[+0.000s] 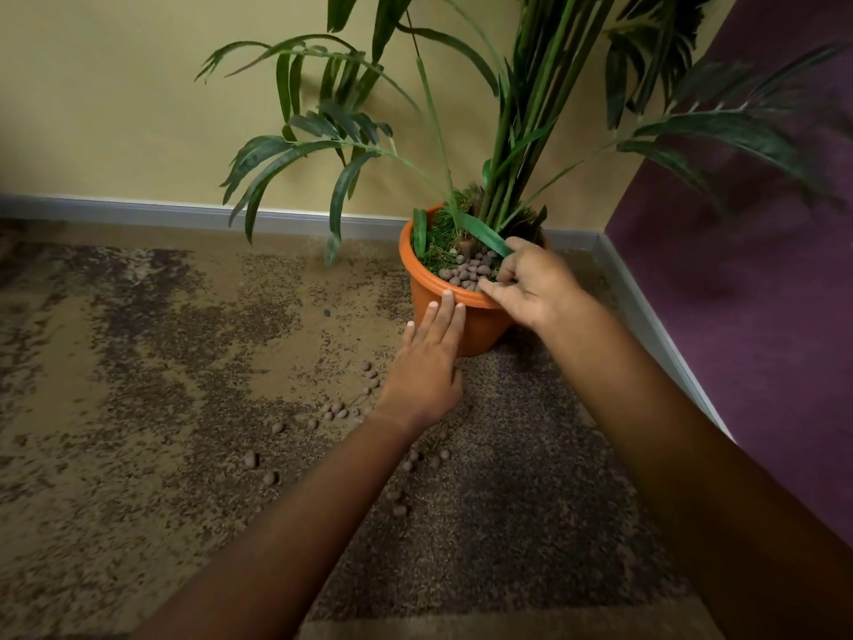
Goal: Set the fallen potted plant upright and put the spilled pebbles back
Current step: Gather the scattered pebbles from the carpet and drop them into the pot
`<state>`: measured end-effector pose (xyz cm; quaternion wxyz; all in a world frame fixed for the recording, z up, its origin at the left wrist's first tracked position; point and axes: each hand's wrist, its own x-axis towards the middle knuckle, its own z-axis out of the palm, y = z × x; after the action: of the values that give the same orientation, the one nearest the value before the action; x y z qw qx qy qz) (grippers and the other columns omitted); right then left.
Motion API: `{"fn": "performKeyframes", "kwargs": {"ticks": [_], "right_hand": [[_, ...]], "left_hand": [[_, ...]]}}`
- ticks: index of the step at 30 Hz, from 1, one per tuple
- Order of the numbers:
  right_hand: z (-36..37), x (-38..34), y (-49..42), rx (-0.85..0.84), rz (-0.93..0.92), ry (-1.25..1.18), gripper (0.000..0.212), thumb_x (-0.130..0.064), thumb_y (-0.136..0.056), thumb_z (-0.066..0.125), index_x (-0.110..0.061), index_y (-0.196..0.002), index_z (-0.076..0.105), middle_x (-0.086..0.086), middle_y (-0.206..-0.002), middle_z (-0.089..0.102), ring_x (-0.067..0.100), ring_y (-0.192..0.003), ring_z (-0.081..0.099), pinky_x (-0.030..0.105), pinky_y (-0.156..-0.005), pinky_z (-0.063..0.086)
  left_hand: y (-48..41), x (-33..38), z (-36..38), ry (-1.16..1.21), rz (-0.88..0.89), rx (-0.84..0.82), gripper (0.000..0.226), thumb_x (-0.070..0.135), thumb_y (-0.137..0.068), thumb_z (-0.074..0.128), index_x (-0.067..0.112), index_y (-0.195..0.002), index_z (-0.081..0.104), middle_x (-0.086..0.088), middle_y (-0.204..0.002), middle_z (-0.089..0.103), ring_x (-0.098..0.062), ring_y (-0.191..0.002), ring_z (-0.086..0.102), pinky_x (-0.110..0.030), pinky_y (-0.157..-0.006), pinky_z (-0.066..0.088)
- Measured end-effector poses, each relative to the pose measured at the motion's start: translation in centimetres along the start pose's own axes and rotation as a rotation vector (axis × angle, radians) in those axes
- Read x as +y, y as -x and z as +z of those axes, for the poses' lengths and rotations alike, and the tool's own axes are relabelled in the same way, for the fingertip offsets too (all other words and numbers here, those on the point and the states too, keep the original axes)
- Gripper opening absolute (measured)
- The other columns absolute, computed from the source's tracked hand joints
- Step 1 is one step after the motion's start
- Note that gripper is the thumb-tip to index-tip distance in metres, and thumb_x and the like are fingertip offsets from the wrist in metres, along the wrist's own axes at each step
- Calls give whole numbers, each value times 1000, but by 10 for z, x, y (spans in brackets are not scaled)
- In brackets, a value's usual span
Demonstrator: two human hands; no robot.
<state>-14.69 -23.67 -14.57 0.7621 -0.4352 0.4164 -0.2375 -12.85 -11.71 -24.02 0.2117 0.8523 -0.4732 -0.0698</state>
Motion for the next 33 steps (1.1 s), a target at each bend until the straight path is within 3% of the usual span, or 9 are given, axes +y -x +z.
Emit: {"fn": "performKeyframes", "kwargs": {"ticks": [4,10,14,17,19,21,24,28,33], "right_hand": [[-17,22,8,-100,-151,238,60,22,-89,30,-8,-141,36,22,-149,33,31,-136,36,38,-109,36],[-39,62,9,-60,-650,689,52,19,-87,38,-8,-130,50,11,-144,41,18,-135,39,29,-112,37],[-56,104,20,9,-959,851,43,17,-85,43,-1,-121,58,17,-138,43,13,-124,43,-4,-96,31],[-75,142,26,-122,-965,990,39,14,-85,48,0,-120,59,20,-135,47,18,-121,47,10,-98,39],[-88,169,29,-283,-877,1119,39,4,-87,53,-1,-126,55,20,-141,42,22,-130,41,32,-104,43],[-101,190,31,-469,-750,1281,52,-17,-90,56,-6,-139,42,15,-153,26,25,-142,25,39,-113,33],[-116,212,25,-629,-708,1558,80,-53,-88,45,-18,-151,10,0,-159,-7,17,-147,-10,39,-121,6],[-112,219,16,-597,-763,1660,92,-67,-84,38,-17,-151,-2,-5,-155,-17,15,-142,-23,39,-118,-9],[-92,219,1,-414,-692,1673,85,-64,-87,37,-18,-151,6,8,-161,-3,27,-148,-10,46,-119,-3]], "left_hand": [[14,-8,11,-7,-33,-30,73,15,-94,42,16,-150,-6,-5,-160,-13,-19,-147,-9,-37,-120,-1],[50,-25,40,-27,-91,-130,65,25,-99,32,17,-150,-8,-4,-160,-14,-18,-147,-9,-36,-119,-4],[74,-40,57,-27,-79,-122,66,47,-98,25,20,-150,-4,0,-157,-18,-15,-147,-12,-35,-118,-10],[90,-51,61,-139,32,-169,83,67,-88,23,19,-151,-3,-2,-154,-21,-18,-144,-19,-38,-116,-14],[97,-56,60,-238,131,-169,92,73,-82,24,12,-151,12,-9,-158,0,-25,-145,-4,-47,-118,-5],[102,-60,58,-285,194,-175,91,70,-81,31,5,-145,32,-15,-154,25,-30,-142,22,-49,-118,9],[108,-70,58,-314,186,-198,91,70,-79,36,4,-141,40,-17,-149,36,-31,-137,35,-42,-112,10],[111,-78,60,-327,90,-199,86,70,-83,25,7,-138,46,-18,-145,43,-31,-132,44,-40,-111,12],[100,-80,61,-357,-77,-105,78,61,-88,22,4,-134,50,-20,-140,50,-31,-125,53,-53,-99,43]]}}
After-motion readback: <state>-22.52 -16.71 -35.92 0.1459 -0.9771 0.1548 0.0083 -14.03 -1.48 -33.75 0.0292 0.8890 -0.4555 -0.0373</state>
